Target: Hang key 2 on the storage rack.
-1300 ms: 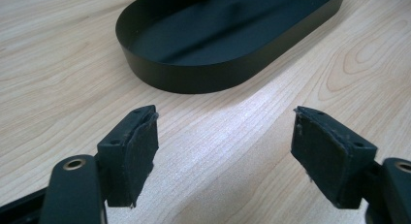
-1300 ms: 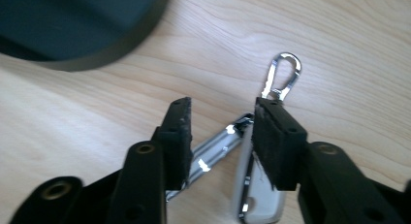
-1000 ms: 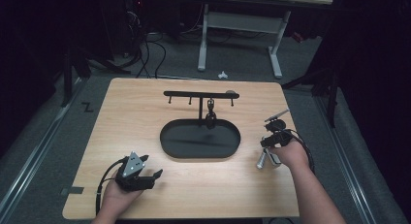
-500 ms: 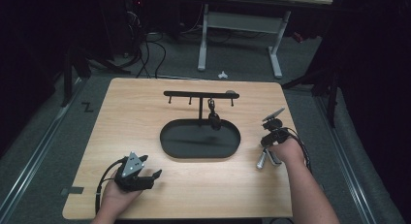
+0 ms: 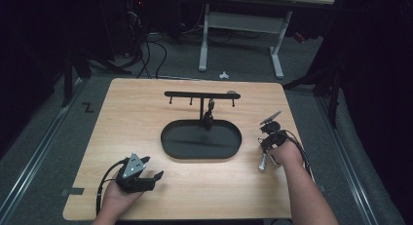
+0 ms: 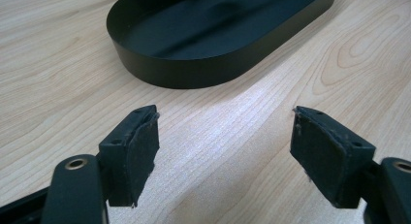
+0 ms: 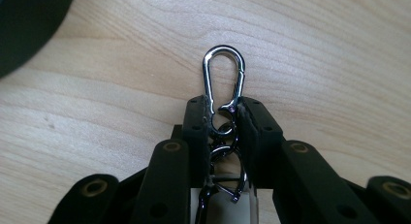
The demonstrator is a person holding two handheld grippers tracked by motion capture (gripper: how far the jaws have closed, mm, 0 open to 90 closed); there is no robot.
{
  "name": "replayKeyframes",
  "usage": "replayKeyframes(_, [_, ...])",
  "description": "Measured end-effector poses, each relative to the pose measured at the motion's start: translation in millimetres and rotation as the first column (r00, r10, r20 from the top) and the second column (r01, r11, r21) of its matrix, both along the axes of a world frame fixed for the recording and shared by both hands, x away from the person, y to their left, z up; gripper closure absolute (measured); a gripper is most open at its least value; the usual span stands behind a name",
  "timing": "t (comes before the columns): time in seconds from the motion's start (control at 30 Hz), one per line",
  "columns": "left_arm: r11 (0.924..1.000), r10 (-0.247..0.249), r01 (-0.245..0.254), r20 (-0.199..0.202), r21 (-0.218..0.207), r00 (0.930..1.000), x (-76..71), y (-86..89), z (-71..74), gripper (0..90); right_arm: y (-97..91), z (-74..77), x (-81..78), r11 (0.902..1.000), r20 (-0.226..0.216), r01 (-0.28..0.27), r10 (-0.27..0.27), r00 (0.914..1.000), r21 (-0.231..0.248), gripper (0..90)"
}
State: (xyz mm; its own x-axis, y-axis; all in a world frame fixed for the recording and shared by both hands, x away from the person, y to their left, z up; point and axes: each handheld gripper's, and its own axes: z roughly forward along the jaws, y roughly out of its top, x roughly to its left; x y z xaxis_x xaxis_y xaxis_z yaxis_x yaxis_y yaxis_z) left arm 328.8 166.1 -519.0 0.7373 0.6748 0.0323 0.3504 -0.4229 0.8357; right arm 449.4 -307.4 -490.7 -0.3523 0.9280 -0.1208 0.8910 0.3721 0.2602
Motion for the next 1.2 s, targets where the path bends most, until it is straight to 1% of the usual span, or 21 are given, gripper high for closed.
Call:
replayKeyframes(0.07, [1.0,-0.002,0.002,-0.001,0.0,1.0,0.2,0.0,-0.1,26.2,6.4,-0.1,-3.1,0.9979,0.016,-0.031,0.032,0.9994,-0.058,74.3])
replayKeyframes(0.1, [1.0,-0.002,0.002,-0.001,-0.001,1.0,0.3,0.0,-0.2,26.2,8.6,-0.5,-4.1,0.9966,0.023,-0.036,0.037,0.999,-0.074,74.3])
replayKeyframes(0.13, [1.0,-0.002,0.002,-0.002,0.0,1.0,0.4,0.1,-0.2,26.2,9.4,-0.5,-4.2,0.9963,0.023,-0.032,0.034,0.9992,-0.08,74.3])
replayKeyframes(0.17, [1.0,-0.002,0.002,-0.003,-0.001,1.0,0.4,0.1,-0.2,26.2,9.5,-0.6,-4.1,0.9968,0.024,-0.022,0.024,0.9994,-0.076,74.2])
replayKeyframes(0.2, [1.0,-0.002,0.002,-0.002,-0.001,1.0,0.3,0.2,-0.2,26.2,8.1,-0.7,-3.6,0.998,0.023,-0.017,0.018,0.9996,-0.061,74.2])
replayKeyframes(0.23, [1.0,-0.003,0.003,-0.002,-0.001,1.0,0.1,0.2,-0.1,26.3,6.1,-0.2,-2.8,0.9988,0.015,0.0,0.001,0.9999,-0.048,74.2])
replayKeyframes(0.3, [1.0,-0.005,0.005,-0.002,-0.001,1.0,-0.2,0.0,-0.1,26.3,-0.1,0.3,-0.7,0.9993,-0.008,0.035,-0.034,0.9994,0.015,74.2])
replayKeyframes(0.33, [1.0,-0.005,0.005,-0.002,-0.001,1.0,-0.2,0.0,-0.1,26.4,-4.4,1.1,0.9,0.9971,-0.031,0.059,-0.057,0.9979,0.048,74.2])
replayKeyframes(0.37, [0.9999,-0.009,0.009,-0.005,0.004,0.9999,-0.1,-0.1,-0.1,26.3,-8.0,0.6,2.0,0.9937,-0.042,0.075,-0.071,0.9966,0.083,74.2])
replayKeyframes(0.43, [1.0,-0.009,0.009,-0.006,0.002,0.9999,-0.2,-0.6,-0.4,26.4,-11.3,0.5,3.2,0.9912,-0.05,0.077,-0.072,0.9962,0.107,74.3])
replayKeyframes(0.5, [0.9999,-0.014,0.014,-0.005,0.005,0.9999,-0.4,-1.9,-1.1,26.6,-11.8,1.1,4.8,0.9906,-0.063,0.081,-0.074,0.9952,0.11,74.3])
replayKeyframes(0.57, [0.9999,-0.015,0.015,-0.004,0.003,0.9999,-0.4,-2.2,-1.1,26.6,-10.5,0.5,5.0,0.9937,-0.054,0.06,-0.055,0.997,0.095,74.2])
replayKeyframes(0.6, [0.9999,-0.015,0.015,-0.005,0.002,0.9999,-0.3,-2.1,-1.1,26.6,-10.0,1.1,4.9,0.9942,-0.059,0.058,-0.053,0.9969,0.09,74.3])
replayKeyframes(0.73, [0.9999,-0.015,0.015,-0.006,0.001,0.9999,-0.4,-1.8,-1.1,26.7,-11.5,0.2,3.8,0.9939,-0.042,0.04,-0.036,0.9984,0.102,74.6])
replayKeyframes(0.83, [0.9999,-0.016,0.016,-0.007,0.003,0.9998,-0.6,-1.6,-0.7,26.9,-11.3,1.1,4.6,0.9947,-0.046,0.039,-0.034,0.9984,0.096,74.6])
replayKeyframes(0.87, [0.9999,-0.016,0.017,-0.006,0.003,0.9998,-0.8,-1.5,-0.6,27.0,-11.4,2.6,4.1,0.994,-0.04,0.036,-0.032,0.9987,0.103,74.6])
replayKeyframes(0.93, [0.9999,-0.016,0.016,-0.003,0.005,0.9999,-0.9,-1.5,-0.5,27.2,-11.3,6.9,1.9,0.9909,-0.022,0.024,-0.021,0.9995,0.133,74.6])
replayKeyframes(0.97, [0.9999,-0.016,0.016,-0.004,0.004,0.9999,-0.8,-1.5,-0.6,27.2,-10.9,10.5,-0.1,0.9896,-0.017,0.02,-0.018,0.9997,0.142,74.6])
replayKeyframes(1.03, [0.9999,-0.016,0.016,-0.005,0.005,0.9999,-0.6,-1.5,-0.8,27.2,-11.0,18.6,-4.7,0.9866,0.009,0.011,-0.012,0.9999,0.163,74.6])
replayKeyframes(1.13, [0.9998,-0.019,0.019,-0.005,0.009,0.9998,-0.6,-1.9,-0.8,27.3,-11.5,29.5,-12.9,0.9836,0.03,-0.006,0.001,0.9996,0.18,74.6])
replayKeyframes(1.2, [0.9997,-0.021,0.021,-0.004,0.009,0.9998,-1.2,-3.1,-0.8,27.2,-12.9,36.1,-18.8,0.981,0.044,-0.002,-0.007,0.999,0.194,74.6])
